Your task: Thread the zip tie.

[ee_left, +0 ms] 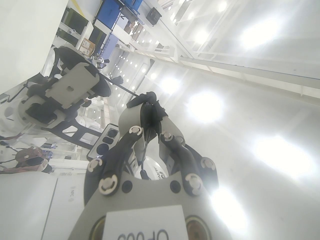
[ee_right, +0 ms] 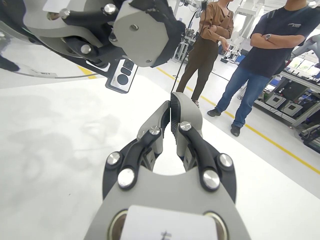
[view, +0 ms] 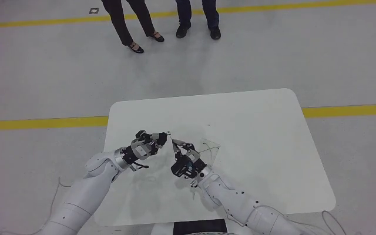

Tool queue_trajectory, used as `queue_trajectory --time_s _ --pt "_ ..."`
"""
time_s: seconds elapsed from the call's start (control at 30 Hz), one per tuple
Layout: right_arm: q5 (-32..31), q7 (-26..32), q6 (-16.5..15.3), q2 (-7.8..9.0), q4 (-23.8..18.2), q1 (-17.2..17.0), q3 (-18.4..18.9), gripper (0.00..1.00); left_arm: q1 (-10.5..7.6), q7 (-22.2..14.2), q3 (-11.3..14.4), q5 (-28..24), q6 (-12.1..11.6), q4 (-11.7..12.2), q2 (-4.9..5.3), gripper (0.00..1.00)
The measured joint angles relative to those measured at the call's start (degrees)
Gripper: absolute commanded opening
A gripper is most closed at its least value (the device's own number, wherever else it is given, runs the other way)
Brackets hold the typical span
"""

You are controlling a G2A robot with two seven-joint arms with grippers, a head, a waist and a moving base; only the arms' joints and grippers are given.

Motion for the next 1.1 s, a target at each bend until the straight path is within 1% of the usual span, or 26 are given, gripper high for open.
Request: queue_trajectory --time_s 0.57,1.1 --pt "0.0 1.31 0.0 0.58 -0.43 -0.05 -0.43 0.0 0.0 0.0 0.0 0.0 0.0 0.0 0.0 0.0" --pt "0.0 3.7 -0.02 0.37 0.6 0.47 -1.61 0.0 0.0 0.0 0.0 0.0 0.0 0.0 0.0 0.0"
